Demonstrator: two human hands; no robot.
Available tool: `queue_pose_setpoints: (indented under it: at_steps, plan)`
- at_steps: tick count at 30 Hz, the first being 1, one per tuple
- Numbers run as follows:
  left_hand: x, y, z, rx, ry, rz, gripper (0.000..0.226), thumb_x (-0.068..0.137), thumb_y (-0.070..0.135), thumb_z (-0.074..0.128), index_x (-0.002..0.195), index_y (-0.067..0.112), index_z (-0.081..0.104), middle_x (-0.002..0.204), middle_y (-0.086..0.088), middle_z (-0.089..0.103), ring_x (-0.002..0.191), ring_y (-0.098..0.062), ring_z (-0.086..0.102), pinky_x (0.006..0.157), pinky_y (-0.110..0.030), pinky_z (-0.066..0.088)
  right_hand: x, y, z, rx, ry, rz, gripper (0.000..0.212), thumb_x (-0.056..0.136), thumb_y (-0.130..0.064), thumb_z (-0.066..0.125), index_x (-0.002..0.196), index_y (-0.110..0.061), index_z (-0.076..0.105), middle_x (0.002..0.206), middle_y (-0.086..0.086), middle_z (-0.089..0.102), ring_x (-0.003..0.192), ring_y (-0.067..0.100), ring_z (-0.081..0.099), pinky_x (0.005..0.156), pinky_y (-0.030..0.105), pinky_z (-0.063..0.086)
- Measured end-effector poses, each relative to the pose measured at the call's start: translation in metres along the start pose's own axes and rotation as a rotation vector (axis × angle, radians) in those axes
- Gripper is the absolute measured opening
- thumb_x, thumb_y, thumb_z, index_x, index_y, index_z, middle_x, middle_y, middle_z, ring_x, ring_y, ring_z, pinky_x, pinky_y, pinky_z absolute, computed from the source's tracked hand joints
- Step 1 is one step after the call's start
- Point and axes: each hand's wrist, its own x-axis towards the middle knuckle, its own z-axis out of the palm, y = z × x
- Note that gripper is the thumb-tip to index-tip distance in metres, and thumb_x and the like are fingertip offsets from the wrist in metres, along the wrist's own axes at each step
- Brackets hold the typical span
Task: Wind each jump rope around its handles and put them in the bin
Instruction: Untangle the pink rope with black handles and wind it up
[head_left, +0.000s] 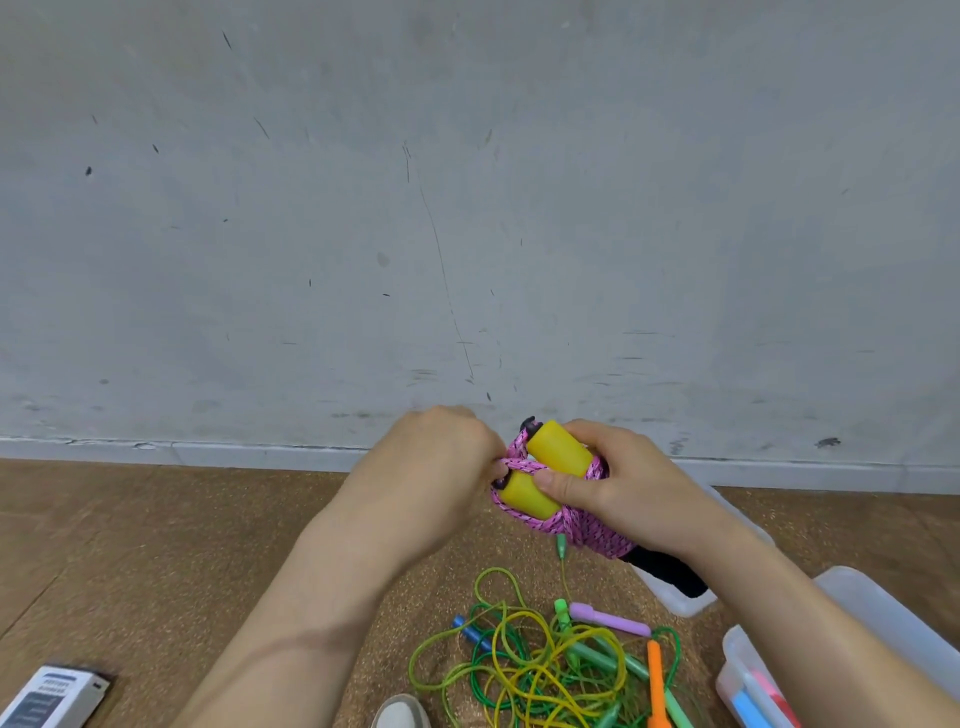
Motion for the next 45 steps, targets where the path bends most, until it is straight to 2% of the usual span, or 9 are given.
queue_pose_setpoints:
  at_steps: [6, 10, 14, 18, 24, 28, 34, 40, 45]
  plan:
    - [-0.004, 0.021, 0.002, 0.191, -0.139, 0.04, 0.013, 0.091, 0.005, 0.04, 0.092, 0.018, 0.038, 0.085, -0.007, 0.05, 0.073, -0.028, 0.038, 0.064, -0.033, 0.025, 0.001, 0.002, -0.004, -0.292, 0.003, -0.022, 0.037, 0.081, -0.058, 0.06, 0.106, -0.03, 0.06, 0.091, -0.007, 0.067, 0.086, 0.017, 0.06, 0.077, 0.042, 0.049]
    - [0.003, 0.013, 0.013, -0.17, 0.005, -0.018, 0.017, 0.099, 0.024, 0.041, 0.102, 0.018, 0.056, 0.084, -0.004, 0.063, 0.082, -0.03, 0.056, 0.069, -0.038, 0.041, -0.001, 0.003, -0.009, -0.344, -0.007, -0.02, 0.042, 0.08, -0.063, 0.058, 0.107, -0.03, 0.058, 0.088, -0.006, 0.066, 0.083, 0.017, 0.06, 0.075, 0.04, 0.049]
    - [0.006, 0.002, 0.018, -0.691, -0.216, -0.143, 0.018, 0.093, 0.03, 0.06, 0.088, 0.016, 0.07, 0.065, -0.002, 0.069, 0.058, -0.016, 0.066, 0.055, -0.022, 0.048, -0.005, 0.004, -0.014, -0.361, -0.021, -0.03, 0.035, 0.084, -0.057, 0.063, 0.102, -0.027, 0.058, 0.083, -0.006, 0.063, 0.079, 0.015, 0.057, 0.071, 0.038, 0.048]
    - [0.007, 0.0, 0.025, -0.719, -0.326, -0.095, 0.01, 0.084, 0.024, 0.072, 0.081, 0.015, 0.069, 0.065, 0.001, 0.07, 0.06, -0.01, 0.066, 0.062, -0.025, 0.052, -0.005, 0.001, -0.017, -0.364, -0.081, -0.044, 0.029, 0.082, -0.054, 0.066, 0.096, -0.03, 0.058, 0.081, -0.008, 0.061, 0.075, 0.009, 0.055, 0.065, 0.031, 0.044]
    - [0.007, -0.007, 0.026, -0.915, -0.187, 0.007, 0.008, 0.087, 0.022, 0.067, 0.081, 0.026, 0.067, 0.081, 0.009, 0.057, 0.069, -0.002, 0.051, 0.069, -0.021, 0.039, -0.001, 0.006, -0.016, -0.095, -0.25, -0.001, 0.026, 0.081, -0.051, 0.071, 0.094, -0.029, 0.065, 0.083, -0.01, 0.068, 0.076, 0.003, 0.061, 0.071, 0.028, 0.048]
    - [0.011, 0.001, 0.033, -1.2, -0.036, -0.061, 0.007, 0.076, 0.027, 0.065, 0.079, 0.023, 0.07, 0.084, 0.002, 0.057, 0.079, -0.015, 0.053, 0.075, -0.032, 0.041, -0.003, -0.003, -0.015, 0.119, -0.336, 0.005, 0.034, 0.083, -0.045, 0.07, 0.102, -0.016, 0.07, 0.093, 0.005, 0.074, 0.086, 0.015, 0.068, 0.085, 0.039, 0.051]
    - [0.015, 0.003, 0.038, -1.39, 0.174, -0.107, 0.01, 0.071, 0.022, 0.07, 0.074, 0.029, 0.076, 0.088, -0.012, 0.048, 0.079, -0.024, 0.045, 0.074, -0.038, 0.036, -0.008, -0.009, -0.022, 0.388, -0.379, 0.058, 0.038, 0.082, -0.034, 0.067, 0.112, -0.011, 0.069, 0.104, 0.009, 0.074, 0.096, 0.02, 0.07, 0.087, 0.03, 0.053]
    - [0.017, 0.002, 0.044, -1.511, 0.099, -0.054, 0.01, 0.063, 0.027, 0.076, 0.073, 0.025, 0.076, 0.082, 0.002, 0.054, 0.082, -0.025, 0.044, 0.074, -0.033, 0.038, -0.01, -0.007, -0.025, 0.351, -0.375, 0.053, 0.044, 0.081, -0.044, 0.07, 0.112, -0.012, 0.069, 0.108, 0.012, 0.072, 0.106, 0.031, 0.067, 0.1, 0.05, 0.047]
    - [0.018, 0.0, 0.043, -1.558, -0.057, -0.043, 0.01, 0.061, 0.016, 0.079, 0.068, 0.021, 0.076, 0.075, 0.011, 0.056, 0.076, -0.016, 0.044, 0.069, -0.027, 0.037, -0.011, -0.008, -0.027, 0.307, -0.401, 0.037, 0.04, 0.083, -0.043, 0.069, 0.111, -0.014, 0.07, 0.106, 0.01, 0.073, 0.103, 0.029, 0.068, 0.099, 0.051, 0.047]
